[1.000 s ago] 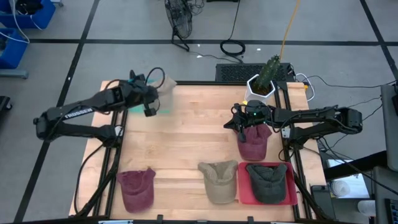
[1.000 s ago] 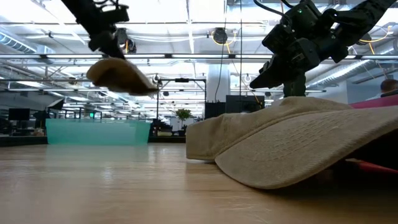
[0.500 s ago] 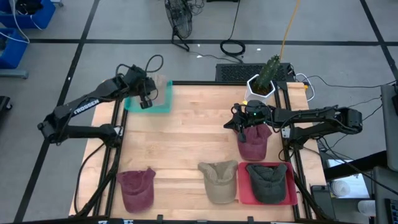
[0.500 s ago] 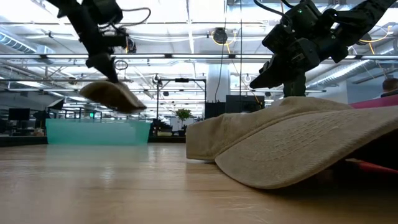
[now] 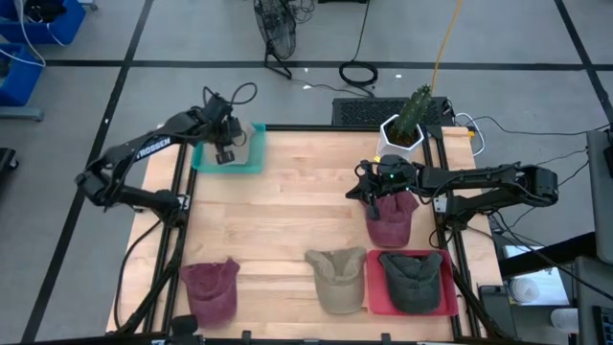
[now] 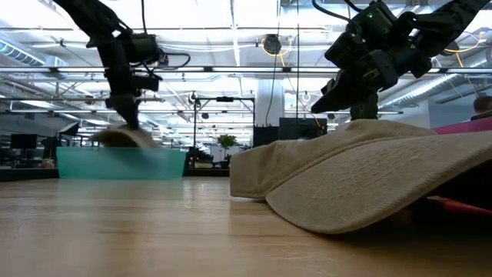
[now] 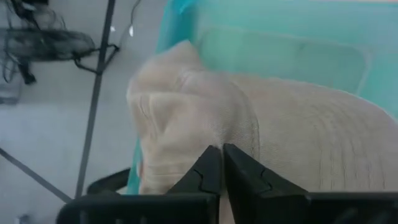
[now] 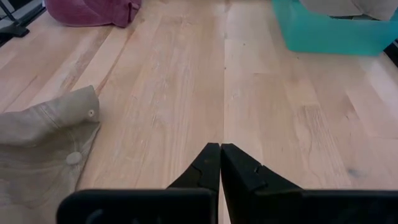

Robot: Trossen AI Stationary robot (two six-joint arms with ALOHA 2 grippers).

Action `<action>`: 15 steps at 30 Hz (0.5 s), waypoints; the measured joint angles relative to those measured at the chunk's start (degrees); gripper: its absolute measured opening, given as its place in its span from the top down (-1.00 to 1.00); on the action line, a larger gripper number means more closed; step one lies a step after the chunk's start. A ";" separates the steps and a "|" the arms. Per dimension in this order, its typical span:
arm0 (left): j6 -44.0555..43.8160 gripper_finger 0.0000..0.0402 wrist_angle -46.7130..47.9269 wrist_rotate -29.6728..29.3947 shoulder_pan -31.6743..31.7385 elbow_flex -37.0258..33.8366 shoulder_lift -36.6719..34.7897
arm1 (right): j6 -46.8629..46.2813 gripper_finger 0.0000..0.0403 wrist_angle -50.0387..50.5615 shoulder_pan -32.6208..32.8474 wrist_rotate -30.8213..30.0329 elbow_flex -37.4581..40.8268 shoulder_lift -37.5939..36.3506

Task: Pick & Place hat
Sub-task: Put the top brown cap into the green bin

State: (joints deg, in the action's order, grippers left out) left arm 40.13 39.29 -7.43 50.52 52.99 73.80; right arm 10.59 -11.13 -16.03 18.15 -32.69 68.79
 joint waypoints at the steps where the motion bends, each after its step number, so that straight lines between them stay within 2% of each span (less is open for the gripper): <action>1: -0.25 0.87 0.00 0.04 0.40 0.00 0.69 | 0.02 0.98 0.11 0.00 0.00 0.00 0.00; 10: -3.14 0.94 -0.40 -0.22 1.64 0.00 6.13 | 0.21 0.98 0.26 0.00 0.00 0.00 0.00; 15: -3.54 0.91 -0.39 -4.20 1.55 0.00 7.25 | 0.20 0.98 0.28 0.00 0.00 0.00 0.00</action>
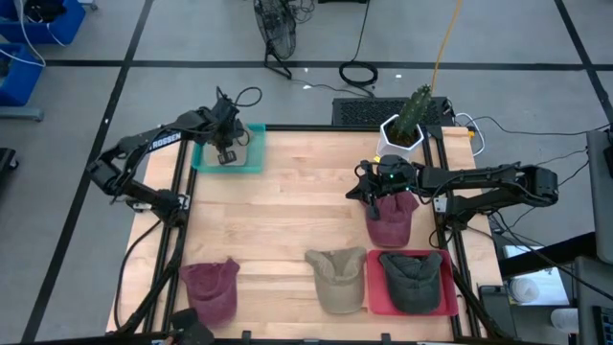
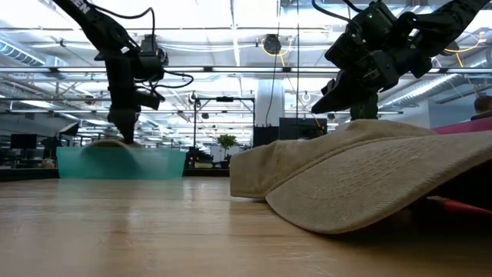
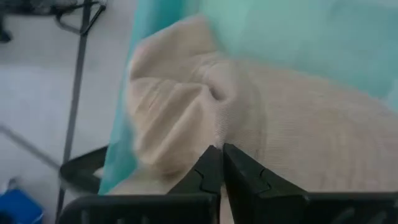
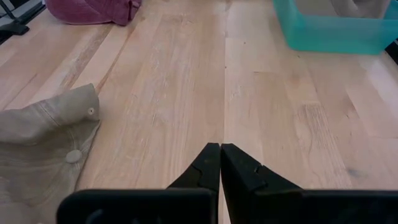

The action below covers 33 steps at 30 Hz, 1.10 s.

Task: Pick & Place hat
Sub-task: Put the top brown cap into the green bin, then put the brown cap into the green bin

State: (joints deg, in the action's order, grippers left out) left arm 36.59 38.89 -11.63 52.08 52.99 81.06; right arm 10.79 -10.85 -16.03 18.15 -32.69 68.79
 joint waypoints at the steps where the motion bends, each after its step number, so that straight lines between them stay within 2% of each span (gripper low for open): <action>1: -0.35 0.88 -0.02 -1.07 0.00 -0.02 0.00 | 0.02 0.98 0.00 0.00 0.00 0.00 0.00; 8: -1.35 0.57 -2.64 -3.17 -1.20 0.00 -0.02 | 0.42 0.98 -0.01 0.00 0.00 0.00 0.00; 12: -1.07 0.47 -4.36 -3.77 -3.01 0.00 -0.02 | 0.42 0.98 -0.02 0.00 0.00 0.00 0.00; 18: -2.90 0.44 -4.46 -5.62 -5.82 0.00 -0.04 | 0.42 0.98 0.00 0.00 0.00 0.00 0.00; 25: -10.80 0.44 -2.59 -5.60 -11.53 0.00 -1.08 | 0.44 0.98 0.00 0.00 0.00 0.00 0.00; 33: -22.03 0.44 -0.80 -5.01 -19.56 -0.02 -8.82 | 0.63 0.98 -0.01 0.00 0.00 0.00 -0.05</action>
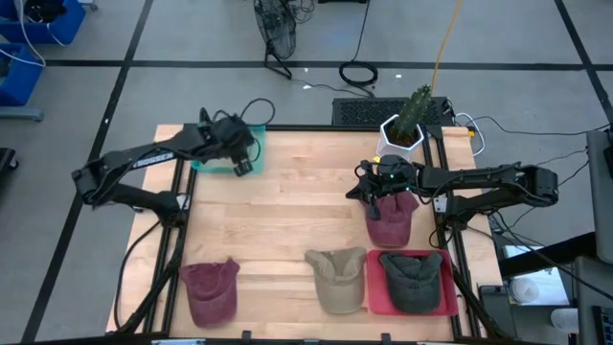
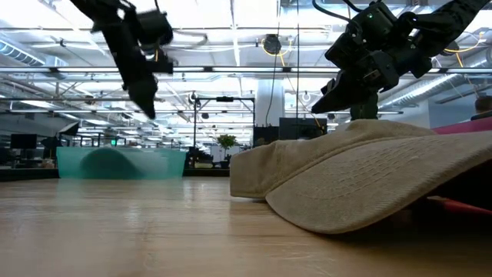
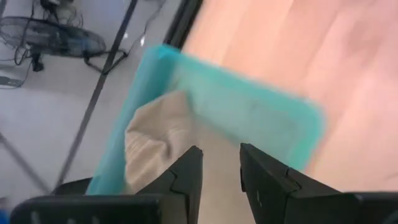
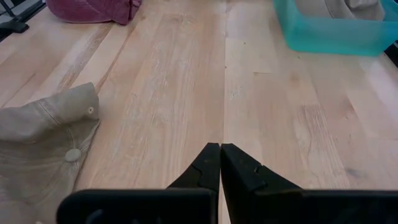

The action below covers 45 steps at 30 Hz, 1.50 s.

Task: Pick & Place hat
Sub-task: Put the brown cap into the green bin

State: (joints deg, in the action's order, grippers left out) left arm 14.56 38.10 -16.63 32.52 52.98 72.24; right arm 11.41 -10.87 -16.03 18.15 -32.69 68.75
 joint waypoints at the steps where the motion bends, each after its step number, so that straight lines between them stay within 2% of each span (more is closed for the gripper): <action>1: -2.29 0.44 -0.07 0.97 -1.22 -0.01 -1.35 | -0.06 0.98 0.06 0.00 0.00 0.00 -0.16; 5: -10.51 0.44 -2.86 8.48 -7.29 -0.01 -5.73 | -0.14 0.98 0.01 0.00 0.00 0.00 -1.98; 10: -16.15 0.44 -12.35 15.49 -18.20 0.01 -7.05 | -1.62 0.98 -0.01 0.00 0.02 0.00 -5.84; 16: -17.91 0.44 -23.24 13.45 -31.46 0.01 -3.86 | -3.21 0.98 1.72 0.00 0.02 0.00 -10.53; 21: -19.76 0.44 -31.03 8.86 -38.69 0.00 0.67 | -3.20 0.98 4.78 0.00 0.02 0.00 -13.60; 30: -20.06 0.44 -47.06 8.65 -42.74 0.02 12.82 | -3.23 0.98 7.82 0.00 0.00 0.00 -17.36; 37: -20.77 0.44 -48.96 8.70 -42.76 -0.01 18.47 | -5.64 0.98 11.25 0.38 0.49 0.00 -17.40; 40: -20.85 0.44 -51.90 10.45 -42.76 -0.01 20.20 | -5.59 0.98 10.91 0.55 1.52 0.92 -16.69; 45: -20.49 0.44 -51.54 10.56 -42.78 -0.01 21.58 | -7.83 0.98 4.78 1.07 3.82 3.75 -15.34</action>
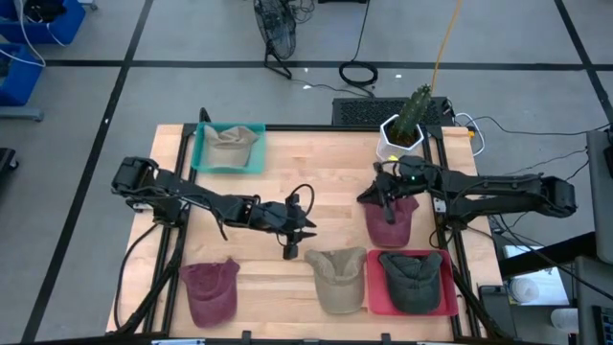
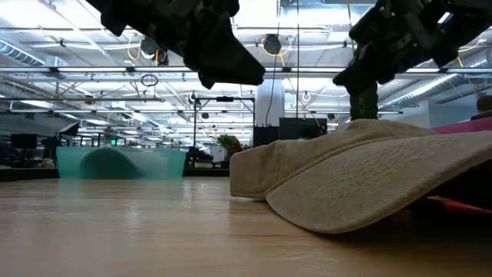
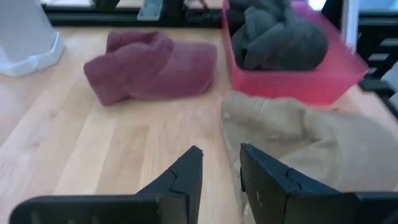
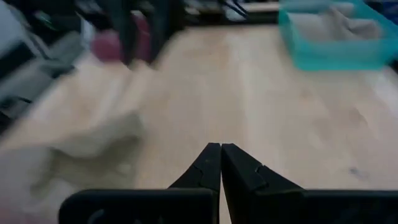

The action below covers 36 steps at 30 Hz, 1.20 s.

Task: Pick & Place hat
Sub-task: Put the brown cap into the green bin

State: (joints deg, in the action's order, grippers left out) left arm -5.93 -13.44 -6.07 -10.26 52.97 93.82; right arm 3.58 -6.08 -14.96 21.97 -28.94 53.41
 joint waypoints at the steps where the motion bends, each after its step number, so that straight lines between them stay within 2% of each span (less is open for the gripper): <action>1: 0.06 0.44 0.54 -0.25 0.00 0.00 0.00 | -1.61 0.98 -2.29 0.69 1.81 0.28 0.48; 3: 0.00 0.44 0.68 -1.47 -0.01 0.00 -0.02 | -4.78 0.97 -6.47 3.19 4.56 0.31 1.51; 5: -0.14 0.44 0.73 -2.99 -0.08 0.00 -0.02 | -6.80 0.94 -11.31 7.06 4.88 0.31 2.92; 9: -0.22 0.44 0.89 -3.32 -0.49 0.00 -0.48 | -8.35 0.83 -17.50 16.57 -1.68 0.00 6.23; 16: -0.78 0.44 3.00 -4.54 -1.03 -0.09 -2.69 | -9.65 0.56 -8.36 29.76 -16.85 -5.93 13.95; 24: -3.39 0.44 8.52 -7.54 -1.55 0.00 -9.19 | -10.74 0.42 -6.12 38.87 -19.24 -16.12 24.77; 29: -7.55 0.44 10.96 -7.71 -3.65 0.00 -11.70 | -14.07 0.42 4.86 41.80 -22.78 -23.40 32.10; 31: -8.09 0.44 11.39 -7.69 -5.30 0.04 -11.80 | -16.27 0.41 8.47 42.49 -23.47 -24.89 34.50; 36: -10.88 0.44 13.56 -11.24 -9.83 0.02 -10.88 | -22.23 0.34 7.19 43.73 -23.45 -25.43 38.97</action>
State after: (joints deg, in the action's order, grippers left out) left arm -16.81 0.12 -17.31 -20.09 52.99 82.94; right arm -18.65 1.10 28.78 -1.48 -54.37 92.38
